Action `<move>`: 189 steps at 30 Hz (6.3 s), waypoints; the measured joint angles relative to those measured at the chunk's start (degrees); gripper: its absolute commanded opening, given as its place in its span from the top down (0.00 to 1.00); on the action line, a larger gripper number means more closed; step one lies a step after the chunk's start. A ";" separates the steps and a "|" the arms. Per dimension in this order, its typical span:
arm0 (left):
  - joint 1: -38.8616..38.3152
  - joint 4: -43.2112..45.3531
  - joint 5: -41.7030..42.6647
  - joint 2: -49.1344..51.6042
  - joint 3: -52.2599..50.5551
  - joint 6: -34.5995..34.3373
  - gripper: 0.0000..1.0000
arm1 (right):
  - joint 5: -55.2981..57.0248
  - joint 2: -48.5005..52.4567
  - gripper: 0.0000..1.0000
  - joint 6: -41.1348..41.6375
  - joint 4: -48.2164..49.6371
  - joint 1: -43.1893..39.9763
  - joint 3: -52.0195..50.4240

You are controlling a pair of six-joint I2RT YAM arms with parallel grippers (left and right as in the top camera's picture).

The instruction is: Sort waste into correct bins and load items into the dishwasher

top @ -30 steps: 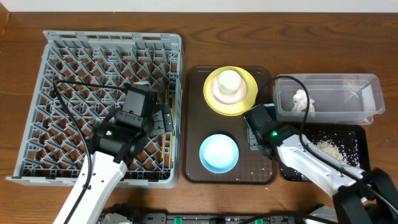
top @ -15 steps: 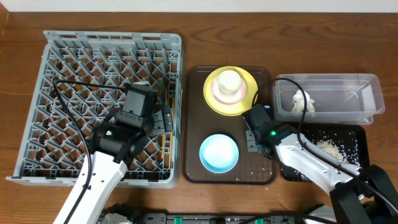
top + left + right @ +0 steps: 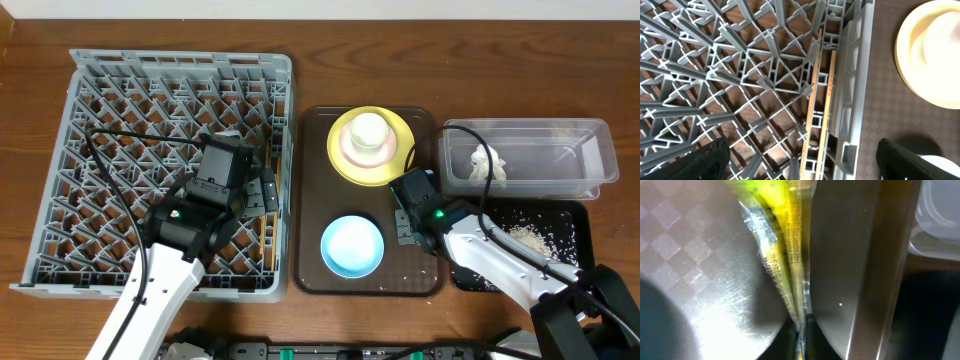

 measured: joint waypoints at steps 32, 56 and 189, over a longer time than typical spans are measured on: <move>0.00 0.02 0.00 0.00 0.00 0.00 0.06 | -5.35 -4.09 0.98 6.99 -3.93 -37.59 22.10; 0.00 0.04 0.00 0.00 0.00 0.00 0.06 | -10.73 -3.63 0.35 1.53 -12.98 -43.56 21.77; -28.35 3.30 32.17 2.34 0.00 -8.39 0.50 | -3.80 -19.23 0.01 3.32 -39.52 -37.94 21.55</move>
